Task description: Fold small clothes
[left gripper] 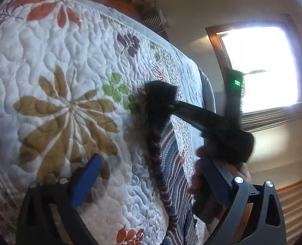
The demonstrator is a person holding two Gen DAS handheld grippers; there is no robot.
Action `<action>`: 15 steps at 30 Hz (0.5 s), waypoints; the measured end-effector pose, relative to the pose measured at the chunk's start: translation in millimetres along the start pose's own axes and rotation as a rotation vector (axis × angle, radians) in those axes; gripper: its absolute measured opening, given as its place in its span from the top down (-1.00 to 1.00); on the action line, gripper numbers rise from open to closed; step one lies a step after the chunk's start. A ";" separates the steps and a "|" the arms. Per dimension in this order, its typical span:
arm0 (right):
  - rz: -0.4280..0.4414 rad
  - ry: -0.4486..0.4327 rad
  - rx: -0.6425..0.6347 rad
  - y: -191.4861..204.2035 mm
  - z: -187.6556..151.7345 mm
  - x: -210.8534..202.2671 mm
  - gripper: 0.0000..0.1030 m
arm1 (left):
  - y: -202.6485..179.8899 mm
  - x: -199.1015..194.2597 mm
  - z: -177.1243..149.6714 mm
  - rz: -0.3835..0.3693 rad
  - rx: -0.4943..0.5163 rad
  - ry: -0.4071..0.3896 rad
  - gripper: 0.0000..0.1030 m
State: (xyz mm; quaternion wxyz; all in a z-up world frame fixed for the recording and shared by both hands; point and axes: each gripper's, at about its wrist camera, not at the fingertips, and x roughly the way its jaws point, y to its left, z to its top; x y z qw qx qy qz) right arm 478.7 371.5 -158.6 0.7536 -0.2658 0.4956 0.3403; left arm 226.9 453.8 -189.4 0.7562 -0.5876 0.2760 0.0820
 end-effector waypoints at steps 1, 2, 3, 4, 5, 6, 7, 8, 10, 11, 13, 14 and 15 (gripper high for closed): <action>0.019 -0.023 0.035 -13.6 -3.0 -13.9 0.85 | -1.4 0.2 -1.2 0.000 0.005 0.002 -0.89; 0.035 -0.044 0.063 -25.1 -6.8 -26.5 0.85 | -2.7 1.1 -1.9 0.000 0.010 0.003 -0.89; 0.054 -0.065 0.094 -37.5 -11.2 -39.2 0.85 | -5.1 2.1 -3.1 -0.002 0.017 0.004 -0.89; 0.075 -0.088 0.137 -52.5 -19.7 -56.3 0.85 | -9.3 2.9 -4.5 -0.002 0.032 0.004 -0.89; 0.098 -0.119 0.179 -67.6 -30.9 -75.0 0.85 | -13.5 3.6 -6.7 -0.003 0.048 0.002 -0.89; 0.114 -0.143 0.211 -77.6 -41.7 -89.8 0.85 | -17.3 3.9 -8.2 -0.006 0.061 0.001 -0.89; 0.131 -0.176 0.256 -96.4 -56.3 -109.2 0.85 | -23.5 5.3 -11.8 -0.010 0.084 0.005 -0.89; 0.136 -0.207 0.292 -115.0 -73.0 -127.8 0.85 | -28.7 6.9 -15.7 -0.010 0.106 0.008 -0.89; 0.135 -0.254 0.368 -150.2 -112.3 -159.2 0.85 | -42.0 13.1 -26.7 -0.004 0.161 0.025 -0.89; 0.139 -0.268 0.408 -166.9 -130.9 -169.5 0.85 | -46.5 16.3 -32.3 -0.002 0.178 0.033 -0.89; 0.130 -0.296 0.492 -202.6 -177.3 -188.8 0.85 | -55.9 24.7 -45.5 -0.004 0.209 0.057 -0.89; 0.131 -0.301 0.525 -215.2 -194.2 -191.4 0.85 | -60.0 29.1 -51.8 -0.007 0.220 0.067 -0.89; 0.139 -0.305 0.581 -235.3 -224.3 -195.6 0.85 | -66.0 33.9 -59.9 -0.013 0.233 0.079 -0.89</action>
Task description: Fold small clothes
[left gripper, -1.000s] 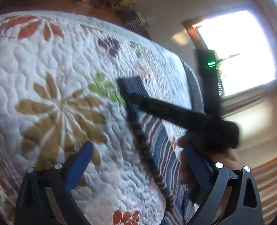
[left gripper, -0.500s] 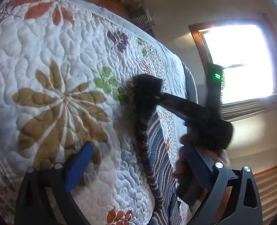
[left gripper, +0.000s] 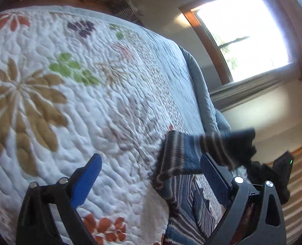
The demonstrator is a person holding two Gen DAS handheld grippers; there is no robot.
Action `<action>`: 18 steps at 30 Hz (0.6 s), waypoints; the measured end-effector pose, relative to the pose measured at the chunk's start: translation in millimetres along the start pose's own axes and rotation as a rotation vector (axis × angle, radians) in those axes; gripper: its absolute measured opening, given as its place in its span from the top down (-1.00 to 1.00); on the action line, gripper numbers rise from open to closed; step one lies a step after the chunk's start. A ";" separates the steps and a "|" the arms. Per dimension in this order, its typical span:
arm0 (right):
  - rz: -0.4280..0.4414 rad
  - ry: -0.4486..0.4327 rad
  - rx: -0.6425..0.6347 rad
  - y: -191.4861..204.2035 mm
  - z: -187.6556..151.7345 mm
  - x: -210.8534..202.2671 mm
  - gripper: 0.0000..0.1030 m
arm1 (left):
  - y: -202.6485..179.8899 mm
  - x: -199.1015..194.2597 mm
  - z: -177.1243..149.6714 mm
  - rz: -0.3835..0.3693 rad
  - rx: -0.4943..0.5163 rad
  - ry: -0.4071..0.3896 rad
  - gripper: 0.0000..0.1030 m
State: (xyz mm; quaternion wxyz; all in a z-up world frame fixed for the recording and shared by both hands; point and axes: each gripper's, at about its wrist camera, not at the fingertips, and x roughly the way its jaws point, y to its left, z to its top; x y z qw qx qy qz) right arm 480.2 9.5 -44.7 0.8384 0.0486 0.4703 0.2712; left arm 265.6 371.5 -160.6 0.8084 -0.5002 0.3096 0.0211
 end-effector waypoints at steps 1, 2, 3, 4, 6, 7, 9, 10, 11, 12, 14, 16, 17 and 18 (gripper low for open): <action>-0.011 -0.003 0.035 -23.8 -11.2 -10.2 0.85 | -5.7 3.0 -3.1 -0.006 0.012 0.008 -0.89; -0.021 -0.006 0.064 -44.3 -21.8 -16.2 0.85 | -12.7 7.4 -7.8 -0.010 0.029 0.019 -0.89; -0.025 -0.003 0.093 -62.3 -32.6 -20.1 0.85 | -18.1 10.5 -11.6 -0.013 0.046 0.028 -0.89; -0.030 0.007 0.143 -91.4 -47.2 -25.1 0.85 | -28.2 14.0 -18.1 -0.022 0.076 0.040 -0.89; -0.039 0.025 0.203 -128.0 -72.2 -26.3 0.85 | -42.7 20.0 -27.6 -0.031 0.130 0.056 -0.89; -0.038 0.036 0.244 -149.8 -88.0 -24.4 0.85 | -52.7 24.3 -34.4 -0.037 0.166 0.068 -0.89; -0.027 0.045 0.300 -178.8 -109.7 -21.8 0.85 | -67.8 32.1 -45.1 -0.057 0.224 0.091 -0.89; -0.014 0.047 0.337 -193.9 -121.5 -19.2 0.83 | -75.8 37.8 -52.0 -0.063 0.254 0.108 -0.89; 0.004 0.053 0.370 -206.2 -132.2 -15.1 0.82 | -81.4 43.2 -58.3 -0.070 0.273 0.126 -0.89; 0.020 0.067 0.392 -215.3 -141.1 -10.0 0.80 | -86.9 48.7 -64.9 -0.079 0.289 0.145 -0.89; 0.045 0.084 0.419 -228.1 -155.2 -4.2 0.65 | -96.4 63.8 -79.6 -0.099 0.316 0.200 -0.89; 0.099 0.098 0.451 -240.3 -162.1 -2.1 0.48 | -106.6 76.6 -92.7 -0.107 0.360 0.249 -0.89; 0.130 0.089 0.469 -245.6 -163.1 -6.2 0.32 | -113.1 82.2 -97.5 -0.108 0.391 0.272 -0.89; 0.153 0.076 0.481 -248.9 -163.6 -10.7 0.14 | -118.1 84.8 -99.6 -0.115 0.410 0.281 -0.89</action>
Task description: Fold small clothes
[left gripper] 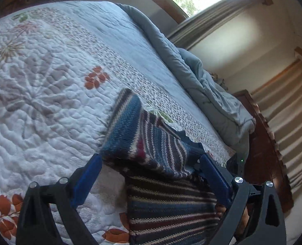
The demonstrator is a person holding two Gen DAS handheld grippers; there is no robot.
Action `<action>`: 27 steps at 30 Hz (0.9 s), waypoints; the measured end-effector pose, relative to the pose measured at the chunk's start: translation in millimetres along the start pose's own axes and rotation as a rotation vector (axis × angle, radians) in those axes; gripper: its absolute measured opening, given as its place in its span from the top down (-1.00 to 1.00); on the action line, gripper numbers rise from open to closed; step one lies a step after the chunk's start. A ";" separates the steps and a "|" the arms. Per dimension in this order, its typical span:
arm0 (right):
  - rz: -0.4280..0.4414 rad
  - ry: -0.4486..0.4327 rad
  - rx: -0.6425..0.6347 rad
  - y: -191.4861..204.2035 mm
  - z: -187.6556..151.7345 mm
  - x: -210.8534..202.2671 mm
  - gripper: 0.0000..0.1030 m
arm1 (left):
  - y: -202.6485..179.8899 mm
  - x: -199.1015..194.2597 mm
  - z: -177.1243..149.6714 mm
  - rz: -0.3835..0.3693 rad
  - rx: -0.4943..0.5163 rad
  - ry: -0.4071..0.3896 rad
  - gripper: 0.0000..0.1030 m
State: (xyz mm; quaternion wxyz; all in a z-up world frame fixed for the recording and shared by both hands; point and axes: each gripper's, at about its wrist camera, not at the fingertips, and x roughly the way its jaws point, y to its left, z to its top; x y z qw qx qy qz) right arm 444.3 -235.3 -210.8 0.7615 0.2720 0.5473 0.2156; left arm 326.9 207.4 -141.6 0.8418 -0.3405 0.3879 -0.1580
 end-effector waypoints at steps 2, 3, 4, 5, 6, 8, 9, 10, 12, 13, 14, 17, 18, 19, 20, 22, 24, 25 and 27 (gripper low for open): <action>0.039 -0.023 0.012 -4.9 3.2 -12.4 0.06 | -9.3 5.6 8.0 -0.023 0.028 0.006 -0.89; 0.062 -0.026 0.025 -7.9 4.9 -16.5 0.05 | -11.8 7.2 13.7 -0.036 0.037 0.008 -0.89; 0.092 -0.026 0.044 -12.3 7.9 -19.6 0.04 | -15.2 9.2 22.6 -0.061 0.046 0.000 -0.89; 0.104 -0.024 0.058 -15.7 10.5 -20.2 0.04 | -17.5 12.1 31.3 -0.083 0.049 -0.009 -0.89; 0.124 -0.017 0.082 -20.5 13.4 -18.7 0.04 | -19.0 15.2 37.4 -0.091 0.046 -0.009 -0.89; 0.177 0.019 0.133 -28.7 19.6 -11.1 0.00 | -20.9 33.8 49.0 -0.099 0.036 0.031 -0.89; 0.189 0.031 0.157 -32.0 20.5 -8.8 0.00 | -21.3 42.6 51.8 -0.096 0.033 0.056 -0.89; 0.198 0.042 0.189 -35.6 20.7 -5.6 0.00 | -22.2 53.9 51.4 -0.089 0.037 0.087 -0.89; 0.223 0.059 0.233 -41.1 20.5 -1.1 -0.01 | -22.8 67.6 46.8 -0.060 0.061 0.122 -0.89; 0.227 0.070 0.249 -43.4 20.9 0.8 0.00 | -21.8 74.9 43.9 -0.037 0.073 0.141 -0.89; 0.208 0.079 0.257 -44.2 21.9 1.2 0.05 | -19.4 79.4 41.9 -0.023 0.074 0.155 -0.89; 0.170 0.082 0.297 -46.9 32.1 -7.8 0.04 | -11.4 74.2 39.8 -0.017 0.053 0.140 -0.89; 0.170 0.079 0.296 -46.6 34.6 -13.3 0.01 | -10.2 68.6 40.7 -0.028 0.053 0.123 -0.89; 0.167 0.088 0.293 -43.7 32.9 -17.0 0.01 | -10.1 65.8 41.4 -0.029 0.058 0.112 -0.89; 0.167 0.100 0.294 -43.0 31.1 -17.9 0.01 | -9.3 66.8 41.6 -0.026 0.059 0.118 -0.89; 0.158 0.136 0.306 -42.9 26.6 -12.5 0.01 | -4.4 75.9 38.9 -0.018 0.046 0.162 -0.89; 0.171 0.145 0.336 -42.8 18.6 -8.5 0.02 | 0.5 86.8 33.9 -0.005 0.039 0.198 -0.89; 0.195 0.136 0.343 -43.1 19.8 -6.0 0.02 | 2.8 93.2 29.9 0.008 0.045 0.219 -0.89; 0.207 0.122 0.351 -41.9 21.9 -2.5 0.06 | 8.6 99.6 25.6 0.028 0.039 0.239 -0.89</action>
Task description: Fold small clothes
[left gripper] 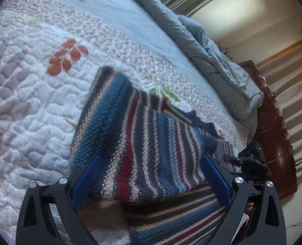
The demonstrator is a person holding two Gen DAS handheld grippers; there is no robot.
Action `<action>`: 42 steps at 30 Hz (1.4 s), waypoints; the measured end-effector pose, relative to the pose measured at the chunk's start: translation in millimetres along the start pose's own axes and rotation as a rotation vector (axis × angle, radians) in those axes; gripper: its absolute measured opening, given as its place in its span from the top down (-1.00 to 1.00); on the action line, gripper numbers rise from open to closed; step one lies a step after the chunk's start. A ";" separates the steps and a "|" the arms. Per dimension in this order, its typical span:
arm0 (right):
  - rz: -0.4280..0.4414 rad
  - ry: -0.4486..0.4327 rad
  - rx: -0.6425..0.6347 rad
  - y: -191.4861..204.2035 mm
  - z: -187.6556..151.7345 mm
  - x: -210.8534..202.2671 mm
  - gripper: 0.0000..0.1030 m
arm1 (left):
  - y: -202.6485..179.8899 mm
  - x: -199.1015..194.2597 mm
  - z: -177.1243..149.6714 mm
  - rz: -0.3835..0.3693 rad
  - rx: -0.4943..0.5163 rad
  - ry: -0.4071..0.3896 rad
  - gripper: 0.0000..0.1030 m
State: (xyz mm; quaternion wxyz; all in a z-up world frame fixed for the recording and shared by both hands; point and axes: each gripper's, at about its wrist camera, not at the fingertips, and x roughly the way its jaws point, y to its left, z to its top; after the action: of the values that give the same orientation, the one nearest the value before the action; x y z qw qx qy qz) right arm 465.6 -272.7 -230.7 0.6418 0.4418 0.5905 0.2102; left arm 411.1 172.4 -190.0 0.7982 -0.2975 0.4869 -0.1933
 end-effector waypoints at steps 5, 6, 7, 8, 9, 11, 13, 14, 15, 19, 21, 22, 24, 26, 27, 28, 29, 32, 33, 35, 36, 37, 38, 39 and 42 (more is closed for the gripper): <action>-0.052 -0.035 -0.068 14.4 -2.9 4.5 0.84 | 1.5 -7.2 -1.3 -0.015 -0.026 -0.015 -0.89; -0.054 -0.058 -0.117 23.9 -3.2 -3.2 0.84 | -0.4 -9.8 -0.8 -0.018 -0.027 -0.018 -0.89; -0.061 -0.078 -0.154 31.5 -4.7 -8.4 0.84 | -4.8 -13.2 -0.7 -0.023 -0.018 -0.022 -0.89; -0.064 -0.105 -0.197 40.5 -5.8 -19.1 0.85 | -9.6 -15.8 -0.4 -0.026 -0.007 -0.026 -0.89; -0.071 -0.125 -0.227 46.0 -6.4 -27.1 0.85 | -14.9 -18.1 0.0 -0.029 0.006 -0.030 -0.89; -0.092 -0.190 -0.297 57.3 -7.2 -57.8 0.85 | -27.8 -25.3 0.8 -0.050 0.027 -0.045 -0.89; -0.110 -0.236 -0.326 54.6 -6.5 -85.8 0.85 | -37.2 -29.5 -0.5 -0.072 0.035 -0.054 -0.89; -0.117 -0.258 -0.329 49.0 -5.5 -98.5 0.84 | -41.3 -28.2 -1.3 -0.074 0.040 -0.051 -0.90; -0.122 -0.268 -0.325 41.2 -4.2 -107.7 0.84 | -44.7 -26.2 -3.1 -0.076 0.048 -0.043 -0.89; -0.199 -0.256 -0.266 -9.5 4.1 -112.0 0.78 | -58.5 -4.7 -12.2 -0.064 0.090 0.008 -0.89; -0.224 -0.258 -0.227 -32.5 7.2 -111.4 0.68 | -60.4 3.4 -15.8 -0.066 0.091 0.025 -0.89; -0.202 -0.255 -0.203 -45.2 6.2 -112.5 0.55 | -61.9 7.7 -16.7 -0.068 0.090 0.036 -0.89; -0.161 -0.267 -0.168 -58.3 5.0 -118.8 0.24 | -64.2 12.2 -17.3 -0.076 0.095 0.046 -0.90; -0.130 -0.276 -0.154 -63.9 5.1 -126.8 0.22 | -65.5 14.4 -15.9 -0.082 0.100 0.048 -0.90; -0.104 -0.278 -0.137 -65.4 7.3 -129.6 0.20 | -65.7 15.1 -14.4 -0.088 0.099 0.048 -0.89; -0.084 -0.275 -0.122 -65.9 9.0 -130.2 0.18 | -65.7 15.6 -12.6 -0.092 0.098 0.046 -0.89; -0.052 -0.264 -0.091 -68.5 12.6 -130.3 0.15 | -65.4 16.3 -11.5 -0.095 0.094 0.044 -0.90; -0.054 -0.183 -0.023 -71.4 21.5 -113.3 0.11 | -62.3 26.2 -10.3 -0.078 0.075 0.064 -0.89; -0.066 -0.160 -0.007 -69.0 22.8 -104.3 0.11 | -62.5 30.3 -11.9 -0.061 0.078 0.069 -0.89; -0.064 -0.145 -0.003 -64.2 23.8 -96.6 0.13 | -66.9 38.4 -18.1 -0.011 0.113 0.081 -0.89; -0.063 -0.143 -0.005 -62.5 23.3 -96.8 0.17 | -71.0 41.5 -21.7 0.012 0.139 0.082 -0.89; -0.060 -0.144 -0.015 -59.7 24.5 -94.8 0.47 | -74.4 43.9 -25.1 0.033 0.163 0.082 -0.89; -0.068 -0.147 -0.027 -56.6 25.9 -93.7 0.80 | -77.8 46.8 -28.4 0.059 0.186 0.085 -0.89; -0.084 -0.156 -0.041 -52.0 26.1 -93.3 0.82 | -80.0 49.8 -31.9 0.073 0.200 0.091 -0.89; -0.135 -0.228 -0.129 -34.5 23.1 -108.4 0.85 | -83.8 49.7 -38.2 0.068 0.215 0.100 -0.89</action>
State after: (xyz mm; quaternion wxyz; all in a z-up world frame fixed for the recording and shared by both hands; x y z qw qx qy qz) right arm 455.5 -383.8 -198.8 0.7444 0.3800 0.5274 0.1526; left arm 397.8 69.0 -180.6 0.8063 -0.1834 0.5124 -0.2317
